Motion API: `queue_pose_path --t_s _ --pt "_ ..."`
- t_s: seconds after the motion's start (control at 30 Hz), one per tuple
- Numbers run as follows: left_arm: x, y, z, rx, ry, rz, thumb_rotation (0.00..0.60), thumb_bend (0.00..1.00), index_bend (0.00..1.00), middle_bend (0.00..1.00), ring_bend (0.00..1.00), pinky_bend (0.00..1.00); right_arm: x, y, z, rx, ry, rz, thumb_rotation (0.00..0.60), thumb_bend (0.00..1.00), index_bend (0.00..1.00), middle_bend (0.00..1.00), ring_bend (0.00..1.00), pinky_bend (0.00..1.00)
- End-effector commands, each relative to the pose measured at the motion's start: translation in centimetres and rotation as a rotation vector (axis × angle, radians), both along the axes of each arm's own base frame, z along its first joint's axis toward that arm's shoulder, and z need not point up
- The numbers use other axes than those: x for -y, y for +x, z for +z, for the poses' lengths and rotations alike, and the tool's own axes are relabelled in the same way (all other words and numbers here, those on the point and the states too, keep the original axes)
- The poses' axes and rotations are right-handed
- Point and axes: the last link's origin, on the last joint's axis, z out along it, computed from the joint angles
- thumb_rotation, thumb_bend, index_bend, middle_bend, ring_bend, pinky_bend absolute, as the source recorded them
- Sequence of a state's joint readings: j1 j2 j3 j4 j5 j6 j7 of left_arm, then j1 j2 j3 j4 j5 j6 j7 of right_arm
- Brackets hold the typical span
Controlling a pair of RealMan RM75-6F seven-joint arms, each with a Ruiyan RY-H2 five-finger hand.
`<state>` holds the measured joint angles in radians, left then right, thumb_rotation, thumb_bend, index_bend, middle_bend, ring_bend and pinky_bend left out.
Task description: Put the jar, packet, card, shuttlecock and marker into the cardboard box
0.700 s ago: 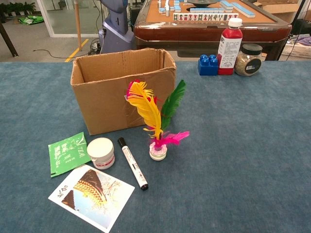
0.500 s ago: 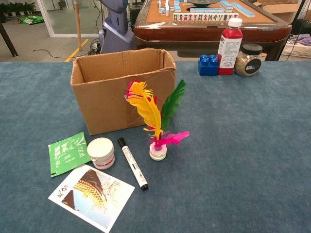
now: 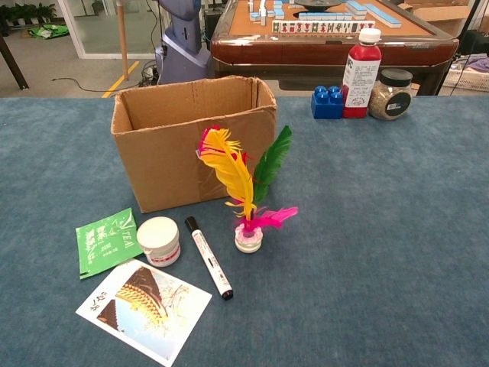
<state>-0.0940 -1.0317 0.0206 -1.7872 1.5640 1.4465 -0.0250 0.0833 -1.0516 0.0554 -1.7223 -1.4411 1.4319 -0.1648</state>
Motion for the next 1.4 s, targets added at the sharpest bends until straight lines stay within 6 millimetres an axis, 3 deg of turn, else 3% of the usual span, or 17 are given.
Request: queue_pose_path --t_s 0.03,0.17,0.4,0.53,0.6,0.73,0.8,0.87,0.9,0.97,1.03,1.13,1.23,1.4 --pt "0.1 1.2 -0.5 -0.001 -0.055 -0.030 0.600 0.13 0.32 0.36 0.38 0.55 -0.3 0.2 0.6 0.006 -0.023 0.006 0.600 0.19 0.18 0.27 0.20 0.39" --pt "-0.3 3.0 -1.5 -0.004 -0.120 -0.081 0.600 0.13 0.22 0.37 0.39 0.62 -0.7 0.3 1.4 0.011 -0.043 0.001 0.600 0.19 0.18 0.29 0.21 0.39" --pt "-1.8 5.5 -3.8 -0.021 -0.210 -0.159 0.600 0.13 0.24 0.59 0.57 0.75 -1.4 0.5 2.7 0.005 -0.085 -0.005 0.600 0.19 0.20 0.32 0.24 0.39" --pt "-2.8 6.7 -5.0 -0.037 -0.232 -0.194 0.600 0.13 0.27 0.61 0.60 0.78 -1.9 0.6 3.3 0.007 -0.108 -0.010 0.600 0.19 0.22 0.33 0.24 0.39" --pt "-3.3 7.3 -5.6 -0.043 -0.241 -0.209 0.600 0.13 0.28 0.57 0.56 0.77 -2.2 0.6 3.6 0.009 -0.118 -0.013 0.600 0.19 0.23 0.33 0.25 0.39" --pt "-4.0 8.6 -6.6 -0.024 -0.263 -0.222 0.600 0.13 0.28 0.28 0.44 0.76 -2.5 0.7 4.2 0.015 -0.134 -0.015 0.600 0.19 0.24 0.34 0.25 0.39" --pt "-4.3 9.1 -7.0 -0.032 -0.277 -0.226 0.600 0.13 0.25 0.20 0.44 0.78 -2.7 0.7 4.4 0.017 -0.141 -0.017 0.600 0.19 0.24 0.34 0.25 0.39" --pt "-4.6 9.6 -7.2 -0.053 -0.282 -0.236 0.600 0.13 0.22 0.20 0.49 0.84 -2.8 0.8 4.6 0.019 -0.146 -0.018 0.600 0.19 0.25 0.34 0.25 0.39" --pt "-4.9 9.9 -7.4 -0.073 -0.278 -0.249 0.600 0.13 0.21 0.26 0.54 0.90 -2.8 0.8 4.7 0.021 -0.149 -0.018 0.600 0.19 0.25 0.35 0.26 0.39" --pt "-5.1 10.3 -7.7 -0.100 -0.274 -0.266 0.600 0.13 0.20 0.47 0.69 0.98 -2.9 0.8 4.9 0.023 -0.153 -0.017 0.600 0.19 0.26 0.35 0.26 0.39" --pt "-5.4 10.8 -8.1 -0.112 -0.282 -0.273 0.600 0.13 0.21 0.66 0.80 1.00 -3.0 0.9 5.1 0.026 -0.157 -0.014 0.600 0.19 0.26 0.35 0.26 0.39" --pt "-5.6 11.4 -8.5 -0.127 -0.305 -0.281 0.600 0.13 0.25 0.86 0.90 1.00 -3.2 1.0 5.3 0.028 -0.165 -0.013 0.600 0.19 0.26 0.35 0.26 0.39" --pt "-5.8 12.0 -9.1 -0.143 -0.341 -0.287 0.600 0.13 0.30 0.95 0.96 1.00 -3.4 1.0 5.6 0.030 -0.174 -0.016 0.600 0.19 0.26 0.35 0.26 0.39" --pt "-6.3 13.2 -9.9 -0.173 -0.379 -0.310 0.600 0.13 0.32 1.00 0.99 1.00 -3.7 1.0 6.0 0.023 -0.180 -0.031 0.600 0.19 0.26 0.35 0.26 0.39"
